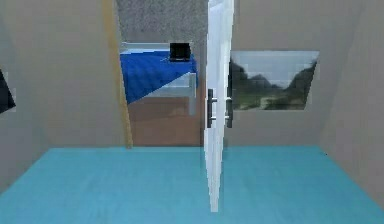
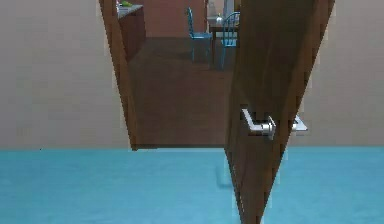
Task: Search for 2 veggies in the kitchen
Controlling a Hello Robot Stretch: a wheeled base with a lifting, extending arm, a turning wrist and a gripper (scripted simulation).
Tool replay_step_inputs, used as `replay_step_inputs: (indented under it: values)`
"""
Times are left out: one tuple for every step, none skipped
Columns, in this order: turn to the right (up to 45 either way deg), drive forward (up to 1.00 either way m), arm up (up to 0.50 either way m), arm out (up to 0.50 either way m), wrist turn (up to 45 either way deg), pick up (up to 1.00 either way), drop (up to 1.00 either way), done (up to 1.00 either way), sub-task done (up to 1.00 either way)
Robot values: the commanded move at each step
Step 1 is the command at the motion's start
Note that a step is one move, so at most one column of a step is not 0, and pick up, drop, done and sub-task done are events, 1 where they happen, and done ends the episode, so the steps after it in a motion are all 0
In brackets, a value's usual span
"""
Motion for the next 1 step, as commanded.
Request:
replay_step_inputs:
  values:
    - [45.0, 0.00, 0.00, 0.00, 0.0, 0.00, 0.00, 0.00, 0.00]
